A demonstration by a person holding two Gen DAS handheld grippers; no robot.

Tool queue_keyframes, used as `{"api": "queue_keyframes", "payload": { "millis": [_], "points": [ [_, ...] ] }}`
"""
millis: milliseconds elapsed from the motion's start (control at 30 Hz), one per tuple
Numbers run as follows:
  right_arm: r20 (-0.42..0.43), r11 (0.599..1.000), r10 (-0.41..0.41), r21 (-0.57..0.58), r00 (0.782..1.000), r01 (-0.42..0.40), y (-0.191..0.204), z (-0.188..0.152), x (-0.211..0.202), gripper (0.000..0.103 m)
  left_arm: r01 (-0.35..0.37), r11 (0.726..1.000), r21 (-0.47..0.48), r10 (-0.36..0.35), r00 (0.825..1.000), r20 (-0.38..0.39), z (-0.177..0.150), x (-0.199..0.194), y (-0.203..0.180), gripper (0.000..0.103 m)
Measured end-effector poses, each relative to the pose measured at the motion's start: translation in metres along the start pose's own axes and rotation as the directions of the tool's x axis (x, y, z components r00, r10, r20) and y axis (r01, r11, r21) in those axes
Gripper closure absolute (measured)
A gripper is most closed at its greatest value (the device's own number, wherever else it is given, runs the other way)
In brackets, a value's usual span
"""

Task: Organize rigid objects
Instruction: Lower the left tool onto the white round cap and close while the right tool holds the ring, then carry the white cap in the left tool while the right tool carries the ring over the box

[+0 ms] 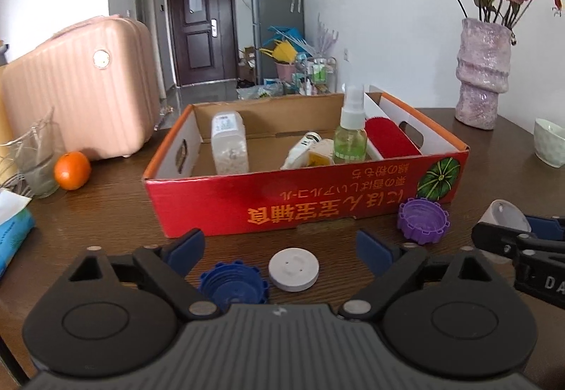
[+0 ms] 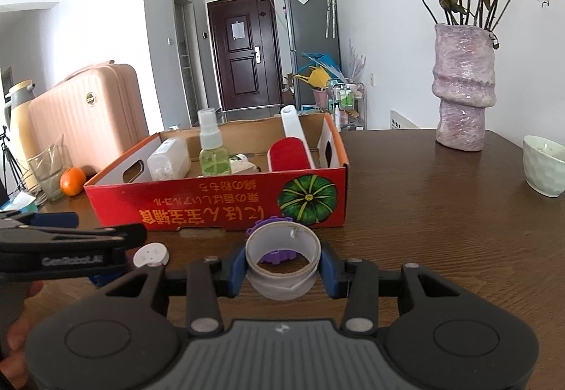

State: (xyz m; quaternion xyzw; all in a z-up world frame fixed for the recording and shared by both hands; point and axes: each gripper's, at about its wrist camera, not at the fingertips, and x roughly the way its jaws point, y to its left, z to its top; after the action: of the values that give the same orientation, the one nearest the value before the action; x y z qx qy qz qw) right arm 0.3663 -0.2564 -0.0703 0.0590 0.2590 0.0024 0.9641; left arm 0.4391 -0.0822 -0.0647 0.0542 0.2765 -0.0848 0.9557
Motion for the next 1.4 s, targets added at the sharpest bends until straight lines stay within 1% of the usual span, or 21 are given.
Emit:
{"api": "queue_keyframes", "payload": {
  "millis": [67,233,433,600,767,933,1000,1033,1067,1100,1133,1233,1400],
  "points": [
    [-0.005,1.0,-0.004,0.006,1.0,0.004,-0.002,0.0,0.002,0.061,0.015,1.0,0.011,-0.014,1.0,-0.019,0.001,0.008,-0.001,0.023],
    [-0.013,1.0,-0.014,0.011,1.0,0.014,-0.005,0.0,0.006,0.061,0.038,0.999,0.032,-0.037,0.998,-0.049,0.003,0.023,-0.003,0.028],
    [-0.029,0.999,-0.03,0.013,0.999,0.031,-0.007,-0.001,0.012,0.061,0.071,0.996,0.054,-0.066,0.994,-0.09,0.004,0.037,-0.001,0.028],
    [-0.035,0.999,-0.047,0.024,0.998,0.048,-0.011,-0.002,0.015,0.061,0.084,0.994,0.068,-0.075,0.989,-0.129,0.003,0.048,0.002,0.028],
    [-0.037,0.997,-0.06,0.036,0.997,0.062,-0.016,-0.001,0.017,0.061,0.096,0.993,0.067,-0.082,0.978,-0.19,0.0,0.059,0.006,0.029],
    [-0.038,0.998,-0.058,0.035,0.998,0.059,-0.016,-0.001,0.017,0.061,0.11,0.993,0.046,-0.098,0.973,-0.21,-0.002,0.058,0.01,0.029],
    [-0.037,0.998,-0.057,0.036,0.998,0.058,-0.016,-0.001,0.017,0.061,0.121,0.992,0.031,-0.111,0.97,-0.216,-0.003,0.056,0.012,0.034],
    [-0.037,0.998,-0.056,0.037,0.998,0.057,-0.016,-0.001,0.017,0.061,0.125,0.992,0.031,-0.116,0.97,-0.213,-0.003,0.054,0.011,0.042],
    [-0.036,0.998,-0.056,0.038,0.998,0.057,-0.016,-0.001,0.016,0.061,0.13,0.991,0.034,-0.12,0.97,-0.209,-0.003,0.052,0.01,0.053],
    [-0.036,0.998,-0.055,0.037,0.998,0.057,-0.016,-0.001,0.016,0.061,0.138,0.99,0.038,-0.127,0.97,-0.206,-0.004,0.051,0.009,0.059],
    [-0.036,0.998,-0.055,0.037,0.998,0.056,-0.016,-0.001,0.016,0.061,0.142,0.989,0.045,-0.13,0.971,-0.203,-0.004,0.048,0.007,0.063],
    [-0.036,0.998,-0.054,0.037,0.998,0.056,-0.016,-0.001,0.016,0.061,0.132,0.989,0.063,-0.118,0.974,-0.195,-0.006,0.045,0.002,0.063],
    [-0.035,0.998,-0.053,0.031,0.998,0.054,-0.014,-0.001,0.016,0.061,0.115,0.992,0.053,-0.104,0.978,-0.179,-0.005,0.043,0.004,0.063]
  ]
}}
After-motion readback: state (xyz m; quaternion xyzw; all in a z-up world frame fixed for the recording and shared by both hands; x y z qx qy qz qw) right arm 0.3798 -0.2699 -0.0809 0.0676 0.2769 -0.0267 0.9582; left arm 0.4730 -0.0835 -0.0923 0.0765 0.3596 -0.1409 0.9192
